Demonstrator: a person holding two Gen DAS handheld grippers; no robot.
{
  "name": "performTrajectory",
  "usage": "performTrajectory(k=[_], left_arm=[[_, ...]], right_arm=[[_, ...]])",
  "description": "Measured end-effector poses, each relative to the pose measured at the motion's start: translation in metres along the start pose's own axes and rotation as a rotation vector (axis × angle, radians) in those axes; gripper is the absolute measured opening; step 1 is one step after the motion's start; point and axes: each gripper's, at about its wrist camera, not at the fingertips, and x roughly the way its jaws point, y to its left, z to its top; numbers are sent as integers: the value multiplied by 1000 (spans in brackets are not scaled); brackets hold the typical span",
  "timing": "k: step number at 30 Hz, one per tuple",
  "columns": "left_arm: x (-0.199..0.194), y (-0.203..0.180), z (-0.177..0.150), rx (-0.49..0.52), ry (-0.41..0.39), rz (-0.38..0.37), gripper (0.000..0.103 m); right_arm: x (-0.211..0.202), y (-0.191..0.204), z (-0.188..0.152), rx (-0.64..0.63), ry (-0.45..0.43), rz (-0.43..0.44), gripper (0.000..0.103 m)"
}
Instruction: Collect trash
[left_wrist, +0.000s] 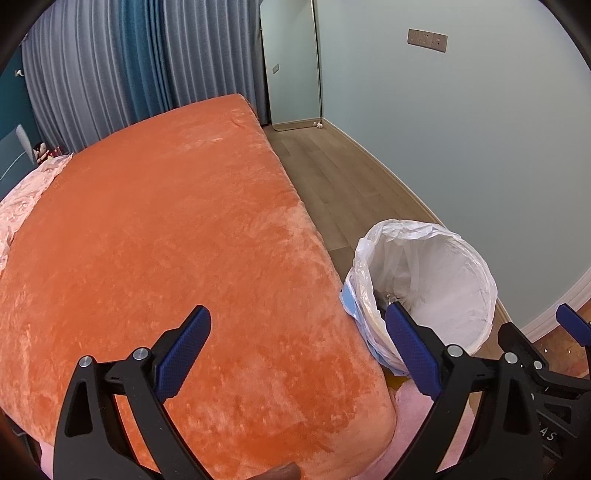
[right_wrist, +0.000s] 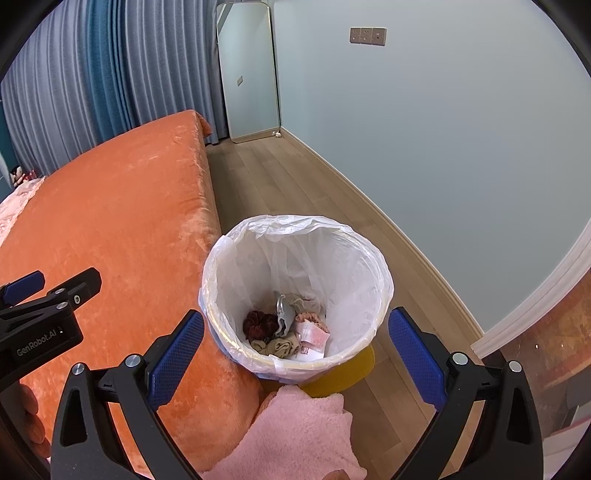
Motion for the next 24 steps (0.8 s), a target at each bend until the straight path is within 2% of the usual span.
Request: performTrajectory(k=[24], left_arm=[[6,-9,-14,28,56,18,91]], right_arm=[[1,-3,-7,-5,15,-7,96]])
